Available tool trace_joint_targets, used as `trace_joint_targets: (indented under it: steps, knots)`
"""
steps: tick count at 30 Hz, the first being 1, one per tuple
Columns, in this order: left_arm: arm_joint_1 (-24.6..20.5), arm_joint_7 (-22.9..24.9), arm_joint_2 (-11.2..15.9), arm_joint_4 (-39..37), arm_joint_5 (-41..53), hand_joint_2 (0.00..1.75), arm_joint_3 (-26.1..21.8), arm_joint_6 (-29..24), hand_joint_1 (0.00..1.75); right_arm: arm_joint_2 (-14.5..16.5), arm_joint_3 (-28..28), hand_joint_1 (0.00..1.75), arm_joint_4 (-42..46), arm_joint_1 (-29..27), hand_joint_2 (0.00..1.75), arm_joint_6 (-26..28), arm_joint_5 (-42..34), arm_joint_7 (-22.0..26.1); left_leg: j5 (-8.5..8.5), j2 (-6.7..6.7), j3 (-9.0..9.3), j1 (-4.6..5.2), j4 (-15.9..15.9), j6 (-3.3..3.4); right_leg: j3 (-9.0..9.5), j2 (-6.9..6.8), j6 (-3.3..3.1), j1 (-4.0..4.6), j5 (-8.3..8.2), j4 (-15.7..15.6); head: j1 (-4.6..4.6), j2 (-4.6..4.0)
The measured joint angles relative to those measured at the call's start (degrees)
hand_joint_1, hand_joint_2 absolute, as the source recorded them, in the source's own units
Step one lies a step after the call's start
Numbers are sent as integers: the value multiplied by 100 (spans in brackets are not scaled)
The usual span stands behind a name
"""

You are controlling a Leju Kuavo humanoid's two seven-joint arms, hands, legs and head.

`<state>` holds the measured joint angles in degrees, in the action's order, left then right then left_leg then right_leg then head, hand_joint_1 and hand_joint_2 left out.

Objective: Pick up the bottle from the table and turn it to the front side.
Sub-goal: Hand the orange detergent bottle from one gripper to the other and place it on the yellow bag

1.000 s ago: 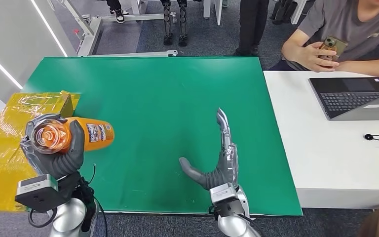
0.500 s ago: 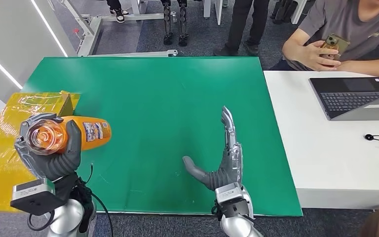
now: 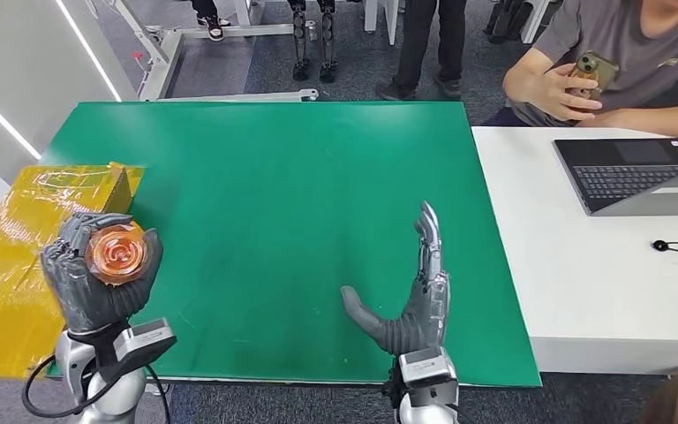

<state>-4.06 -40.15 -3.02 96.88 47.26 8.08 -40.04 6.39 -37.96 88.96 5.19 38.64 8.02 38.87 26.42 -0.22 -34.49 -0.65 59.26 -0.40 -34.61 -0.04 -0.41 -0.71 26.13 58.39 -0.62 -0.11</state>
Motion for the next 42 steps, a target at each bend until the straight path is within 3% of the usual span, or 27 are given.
trace_joint_targets:
  steps: [7, 15, 25, 31, 42]
  knots:
    - [-129, 215, 605, -872, 1101, 175, -397, -1, 175, -115, -39, 0, 237, -212, 175, 51, -85, 40, 0, 11, 4, 0, 0, -1, -2, 10, -1, 0, 0, 1, -1, 0]
    - [-873, 621, 1208, -2501, 1446, 175, -84, 5, 175, -156, -34, 0, 395, -351, 175, 57, -29, 94, -2, 16, 10, 0, 0, -2, 1, 13, -4, 0, -5, 2, 1, 0]
    - [-2163, 941, 1370, -4595, 1730, 175, 695, 206, 175, -156, 4, 0, 524, -527, 175, 55, 185, 117, -3, 14, 10, 1, 2, -2, 2, 11, -6, 0, -7, 2, 1, 0]
    - [-2790, 1225, 1373, -5457, 1926, 175, 1003, 477, 175, -150, 46, 0, 630, -624, 175, -56, 319, 68, -3, 17, 10, 0, 2, -3, 2, 14, -10, 0, -10, 3, 0, 0]
    - [-3254, 1858, 1458, -6556, 2427, 175, 1281, 634, 175, -140, 179, 0, 758, -736, 175, -255, 478, -14, -3, 18, 10, 0, 1, -3, 2, 15, -11, 0, -10, 4, 1, 0]
